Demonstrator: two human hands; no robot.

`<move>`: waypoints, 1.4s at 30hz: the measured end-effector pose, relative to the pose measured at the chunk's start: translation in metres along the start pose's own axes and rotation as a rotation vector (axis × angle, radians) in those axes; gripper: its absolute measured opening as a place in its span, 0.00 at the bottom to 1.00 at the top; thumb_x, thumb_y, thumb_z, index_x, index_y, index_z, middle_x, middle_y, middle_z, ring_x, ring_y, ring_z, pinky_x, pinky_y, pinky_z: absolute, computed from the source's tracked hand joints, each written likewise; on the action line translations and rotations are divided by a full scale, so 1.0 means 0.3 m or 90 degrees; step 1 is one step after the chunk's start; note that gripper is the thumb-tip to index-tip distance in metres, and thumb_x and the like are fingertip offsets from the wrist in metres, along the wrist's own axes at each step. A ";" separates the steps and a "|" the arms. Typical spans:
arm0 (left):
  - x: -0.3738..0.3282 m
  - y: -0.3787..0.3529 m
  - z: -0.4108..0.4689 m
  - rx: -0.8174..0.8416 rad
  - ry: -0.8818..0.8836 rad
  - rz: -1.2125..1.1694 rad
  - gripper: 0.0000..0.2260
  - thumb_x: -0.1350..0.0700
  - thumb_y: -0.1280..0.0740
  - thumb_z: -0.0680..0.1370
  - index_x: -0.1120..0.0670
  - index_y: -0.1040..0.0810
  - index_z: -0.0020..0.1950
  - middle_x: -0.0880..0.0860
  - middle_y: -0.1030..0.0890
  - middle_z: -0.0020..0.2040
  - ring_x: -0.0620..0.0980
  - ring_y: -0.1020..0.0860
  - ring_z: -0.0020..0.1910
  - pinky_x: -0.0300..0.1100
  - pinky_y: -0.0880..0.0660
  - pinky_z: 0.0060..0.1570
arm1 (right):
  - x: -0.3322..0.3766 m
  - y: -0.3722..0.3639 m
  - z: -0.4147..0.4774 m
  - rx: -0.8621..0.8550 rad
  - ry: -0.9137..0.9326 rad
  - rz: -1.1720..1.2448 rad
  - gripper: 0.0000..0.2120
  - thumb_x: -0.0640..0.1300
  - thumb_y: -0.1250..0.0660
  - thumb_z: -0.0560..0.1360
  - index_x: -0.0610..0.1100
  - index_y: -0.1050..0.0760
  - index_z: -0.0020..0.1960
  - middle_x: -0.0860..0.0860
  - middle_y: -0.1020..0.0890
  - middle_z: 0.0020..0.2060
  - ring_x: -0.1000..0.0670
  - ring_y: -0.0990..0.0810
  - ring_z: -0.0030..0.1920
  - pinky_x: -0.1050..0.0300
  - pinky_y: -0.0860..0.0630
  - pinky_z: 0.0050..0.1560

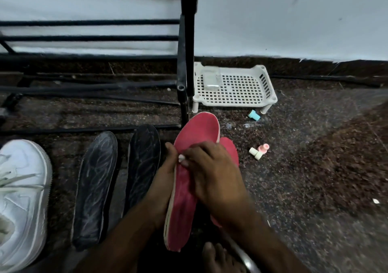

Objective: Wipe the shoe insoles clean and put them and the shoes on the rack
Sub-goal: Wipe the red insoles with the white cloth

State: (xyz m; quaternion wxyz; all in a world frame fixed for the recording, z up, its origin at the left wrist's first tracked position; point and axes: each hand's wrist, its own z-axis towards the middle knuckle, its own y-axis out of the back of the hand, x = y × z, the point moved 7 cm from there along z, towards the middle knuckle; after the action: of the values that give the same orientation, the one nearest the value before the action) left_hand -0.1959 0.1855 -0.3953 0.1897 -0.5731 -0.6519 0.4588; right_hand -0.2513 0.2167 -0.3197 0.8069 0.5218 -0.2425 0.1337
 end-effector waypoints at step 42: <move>-0.076 -0.822 -0.599 0.211 -0.110 0.211 0.34 0.31 0.49 0.77 0.56 0.16 0.53 0.56 0.16 0.49 0.52 0.17 0.49 0.45 0.21 0.53 | 0.517 0.931 0.044 -0.281 -0.024 0.249 0.05 0.49 0.29 0.76 0.48 0.20 0.47 0.57 0.16 0.40 0.59 0.18 0.43 0.63 0.22 0.46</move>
State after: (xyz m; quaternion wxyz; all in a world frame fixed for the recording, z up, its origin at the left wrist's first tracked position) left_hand -0.1920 0.2523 -0.0967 0.1468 -0.5919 -0.4785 0.6318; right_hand -0.2541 0.3162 -0.0158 0.8550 0.2797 -0.3767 0.2208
